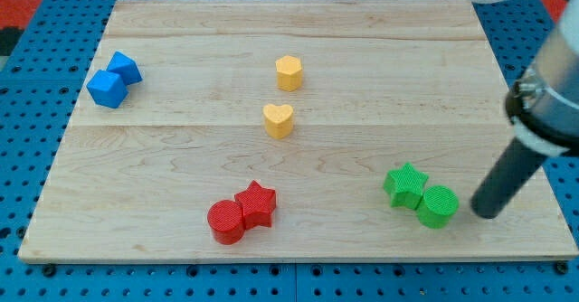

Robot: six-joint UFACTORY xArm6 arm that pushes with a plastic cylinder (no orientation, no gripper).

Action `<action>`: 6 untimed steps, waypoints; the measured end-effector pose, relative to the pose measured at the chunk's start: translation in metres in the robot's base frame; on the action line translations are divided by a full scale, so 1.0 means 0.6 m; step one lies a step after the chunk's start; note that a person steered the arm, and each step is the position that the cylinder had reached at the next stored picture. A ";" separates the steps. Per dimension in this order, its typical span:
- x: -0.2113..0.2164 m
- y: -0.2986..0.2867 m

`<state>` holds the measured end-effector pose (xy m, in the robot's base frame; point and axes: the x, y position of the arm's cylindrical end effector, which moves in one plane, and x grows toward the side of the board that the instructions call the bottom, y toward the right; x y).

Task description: Push the green star to the yellow heart

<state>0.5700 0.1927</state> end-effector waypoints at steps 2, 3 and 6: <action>-0.023 -0.174; -0.085 -0.163; -0.178 -0.032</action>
<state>0.4635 0.1736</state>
